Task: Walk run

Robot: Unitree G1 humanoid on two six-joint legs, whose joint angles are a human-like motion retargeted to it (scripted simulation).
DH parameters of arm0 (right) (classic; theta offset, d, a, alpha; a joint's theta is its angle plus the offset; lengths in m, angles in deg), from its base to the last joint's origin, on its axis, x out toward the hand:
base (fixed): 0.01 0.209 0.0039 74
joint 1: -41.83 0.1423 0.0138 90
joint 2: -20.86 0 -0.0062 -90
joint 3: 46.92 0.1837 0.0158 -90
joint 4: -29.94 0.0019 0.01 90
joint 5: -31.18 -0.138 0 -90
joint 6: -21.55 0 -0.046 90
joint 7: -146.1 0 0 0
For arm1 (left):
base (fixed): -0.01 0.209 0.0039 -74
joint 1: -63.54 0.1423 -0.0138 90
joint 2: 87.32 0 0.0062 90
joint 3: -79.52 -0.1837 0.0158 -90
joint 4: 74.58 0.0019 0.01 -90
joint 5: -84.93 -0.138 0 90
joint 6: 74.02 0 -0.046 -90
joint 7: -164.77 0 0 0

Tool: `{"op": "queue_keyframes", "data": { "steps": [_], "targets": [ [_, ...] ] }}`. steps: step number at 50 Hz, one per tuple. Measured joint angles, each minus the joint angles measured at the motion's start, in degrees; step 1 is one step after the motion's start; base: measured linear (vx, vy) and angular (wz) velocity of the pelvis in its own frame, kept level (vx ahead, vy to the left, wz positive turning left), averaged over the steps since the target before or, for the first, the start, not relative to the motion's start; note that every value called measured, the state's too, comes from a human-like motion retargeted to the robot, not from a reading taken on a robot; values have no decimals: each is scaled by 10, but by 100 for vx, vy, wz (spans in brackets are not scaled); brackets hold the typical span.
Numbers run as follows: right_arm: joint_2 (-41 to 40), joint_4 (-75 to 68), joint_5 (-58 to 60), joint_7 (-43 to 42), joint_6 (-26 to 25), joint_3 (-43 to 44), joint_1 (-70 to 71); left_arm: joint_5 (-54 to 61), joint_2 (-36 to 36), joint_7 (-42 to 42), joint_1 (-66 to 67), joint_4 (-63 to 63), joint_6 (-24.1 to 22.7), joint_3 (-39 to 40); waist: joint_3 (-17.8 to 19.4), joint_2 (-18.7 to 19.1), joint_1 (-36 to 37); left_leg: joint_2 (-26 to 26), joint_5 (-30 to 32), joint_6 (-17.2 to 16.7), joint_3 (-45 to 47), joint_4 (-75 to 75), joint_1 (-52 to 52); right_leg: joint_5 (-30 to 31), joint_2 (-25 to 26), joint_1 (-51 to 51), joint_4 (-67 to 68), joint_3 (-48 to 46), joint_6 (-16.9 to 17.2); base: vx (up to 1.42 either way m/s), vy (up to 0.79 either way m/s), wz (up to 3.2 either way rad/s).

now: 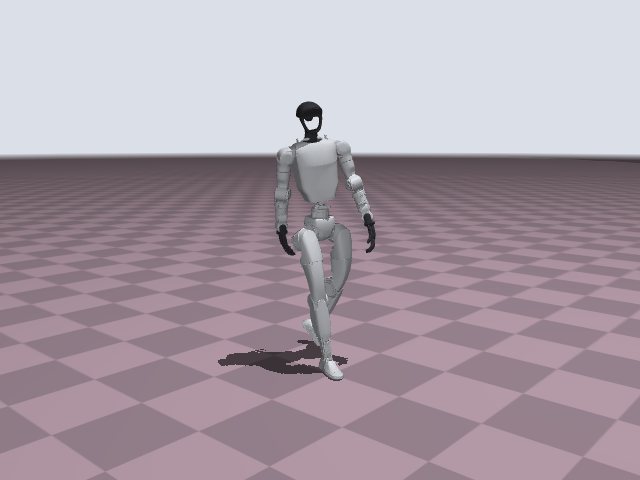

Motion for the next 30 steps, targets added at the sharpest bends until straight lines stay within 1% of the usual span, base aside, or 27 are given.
{"op": "queue_keyframes", "data": {
  "steps": [2, 3, 4, 5, 7, 10, 12, 13, 15, 17, 18, 19, 20, 21, 23, 25, 27, 28, 30],
  "targets": [
    [4, 0, 6, -6, 13, -6, 18, -19, 3, 0, 26, 24, -1, -14, -3, -28, 13, -13, 68, 38, -20, 125, -43, -11, -2, 33, -10, 24, -13, 82, -52, -133],
    [6, 0, 8, -7, 17, -13, 31, -31, 3, -3, 39, 36, 0, -17, 1, -32, 34, -10, 75, 59, -33, 214, -73, -19, 20, 51, -14, 48, -20, 82, -49, -184],
    [10, 1, 11, -9, 19, -18, 47, -42, 5, -6, 53, 48, 3, -18, -2, -44, 43, -36, 78, 65, -59, 253, -99, -25, 19, 63, -19, 66, -21, 72, -41, -155],
    [15, 2, 13, -12, 18, -22, 65, -52, 9, -7, 67, 60, 6, -18, -8, -60, 45, -75, 78, 63, -92, 268, -122, -29, 6, 71, -23, 80, -20, 54, -30, -98],
    [22, 17, 22, -25, 7, -34, 108, -61, 16, -9, 94, 85, 18, -5, -9, -78, 51, -117, 19, 63, -119, 320, -179, -37, 1, 85, -26, 108, -19, 62, -26, -104],
    [31, 58, 38, -52, 5, -53, 165, -61, 27, -21, 143, 116, 32, 10, -3, -91, 80, -149, -46, 70, -134, 336, -257, -46, 16, 113, -35, 162, -28, 71, -17, -154],
    [35, 94, 45, -65, 12, -57, 196, -73, 31, -27, 174, 131, 41, 20, 5, -88, 95, -124, -97, 108, -110, 302, -302, -57, 30, 133, -39, 178, -34, 71, -11, -122],
    [35, 113, 44, -68, 15, -59, 210, -83, 32, -27, 191, 132, 50, 26, 11, -84, 103, -100, -120, 128, -88, 275, -320, -64, 40, 146, -41, 187, -37, 91, -14, -96],
    [37, 147, 37, -73, 25, -62, 231, -103, 32, -23, 225, 132, 70, 40, 21, -80, 117, -73, -146, 159, -54, 194, -349, -79, 56, 171, -42, 200, -43, 80, -14, -77],
    [38, 175, 22, -78, 36, -64, 243, -116, 28, -19, 254, 132, 92, 50, 28, -75, 134, -90, -144, 173, -70, 83, -366, -93, 74, 199, -44, 212, -46, 86, -12, -58],
    [39, 187, 13, -81, 42, -63, 246, -119, 26, -19, 266, 132, 102, 54, 30, -71, 143, -96, -147, 172, -80, 23, -371, -100, 82, 214, -45, 212, -45, 100, -9, -41],
    [40, 197, 6, -84, 48, -61, 246, -119, 23, -19, 276, 132, 110, 59, 31, -68, 150, -96, -157, 171, -65, -28, -375, -107, 88, 228, -47, 208, -43, 99, -8, -26],
    [41, 207, -1, -87, 55, -58, 246, -119, 21, -19, 285, 132, 117, 65, 31, -66, 156, -92, -171, 169, -38, -75, -379, -113, 93, 243, -49, 203, -42, 92, -7, -4],
    [41, 211, -6, -90, 60, -55, 243, -114, 20, -17, 291, 132, 121, 71, 29, -68, 159, -101, -194, 171, -31, -111, -383, -117, 93, 255, -51, 194, -39, 95, -7, 13],
    [40, 212, -14, -92, 66, -49, 234, -99, 18, -16, 299, 132, 126, 85, 23, -78, 159, -119, -229, 184, -3, -161, -383, -117, 90, 276, -47, 174, -32, 112, -8, 31],
    [36, 200, -19, -87, 60, -49, 221, -78, 17, -18, 299, 132, 132, 99, 15, -94, 166, -128, -220, 229, 25, -159, -371, -87, 79, 290, -34, 151, -11, 116, -9, -12],
    [28, 179, -14, -74, 42, -45, 198, -57, 17, -19, 291, 132, 137, 109, 2, -110, 197, -117, -217, 239, 61, -127, -357, -22, 70, 301, -13, 161, 30, 116, -5, -82],
    [22, 169, -11, -68, 32, -41, 182, -48, 17, -19, 284, 132, 136, 111, -4, -117, 211, -116, -195, 233, 56, -122, -353, 25, 62, 306, -1, 156, 56, 128, 0, -67],
    [9, 147, -9, -63, 26, -42, 146, -26, 16, -21, 261, 132, 130, 110, -15, -128, 222, -132, -184, 236, 5, -105, -347, 146, 47, 310, 34, 129, 120, 127, 0, -15]
  ]
}}
